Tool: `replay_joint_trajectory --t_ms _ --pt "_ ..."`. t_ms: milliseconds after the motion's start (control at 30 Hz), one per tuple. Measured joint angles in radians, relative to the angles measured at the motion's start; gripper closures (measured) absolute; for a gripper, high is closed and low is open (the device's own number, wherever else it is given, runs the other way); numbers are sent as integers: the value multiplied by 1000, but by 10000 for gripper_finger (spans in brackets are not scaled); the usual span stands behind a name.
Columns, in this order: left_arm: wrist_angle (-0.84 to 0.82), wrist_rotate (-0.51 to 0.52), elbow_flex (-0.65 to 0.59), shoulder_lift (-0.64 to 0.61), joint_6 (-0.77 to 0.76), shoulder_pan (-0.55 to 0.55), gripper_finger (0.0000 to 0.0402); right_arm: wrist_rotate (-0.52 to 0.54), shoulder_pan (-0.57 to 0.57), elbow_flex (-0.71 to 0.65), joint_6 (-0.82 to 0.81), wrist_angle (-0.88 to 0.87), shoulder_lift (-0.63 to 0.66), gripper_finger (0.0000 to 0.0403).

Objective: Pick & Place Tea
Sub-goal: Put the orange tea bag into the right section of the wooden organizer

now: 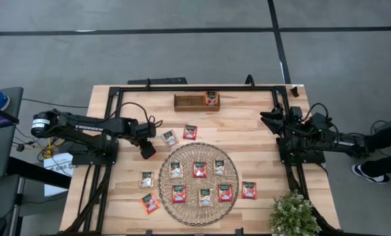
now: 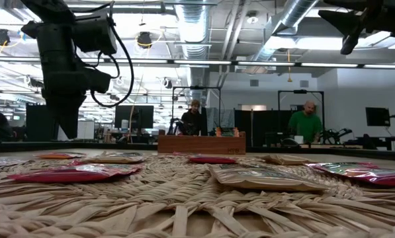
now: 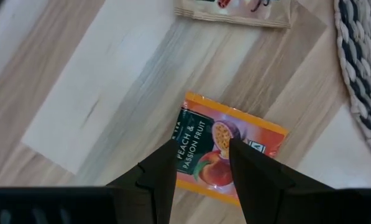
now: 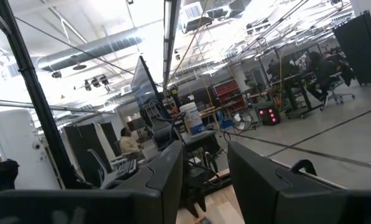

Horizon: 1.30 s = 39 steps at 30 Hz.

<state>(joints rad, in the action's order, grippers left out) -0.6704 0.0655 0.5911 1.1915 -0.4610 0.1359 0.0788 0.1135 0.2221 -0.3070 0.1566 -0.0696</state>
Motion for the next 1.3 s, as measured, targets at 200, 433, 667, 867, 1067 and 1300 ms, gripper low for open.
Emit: replay_joint_trajectory --t_ms 200,433,667,867,1067,1300 --pt "0 -9 0 0 7 60 263 0 0 0 -1 0 0 282" --pt "-1 -130 0 0 71 122 263 0 0 0 -8 0 0 282" --pt "-5 -113 0 0 78 122 263 0 0 0 -8 0 0 282" --pt "-6 -112 0 67 78 122 263 0 0 0 -9 0 0 282" --pt "-2 -108 6 205 72 122 263 0 0 0 -9 0 0 282" --pt "-14 -132 21 254 74 123 263 0 0 0 -10 -2 0 282"
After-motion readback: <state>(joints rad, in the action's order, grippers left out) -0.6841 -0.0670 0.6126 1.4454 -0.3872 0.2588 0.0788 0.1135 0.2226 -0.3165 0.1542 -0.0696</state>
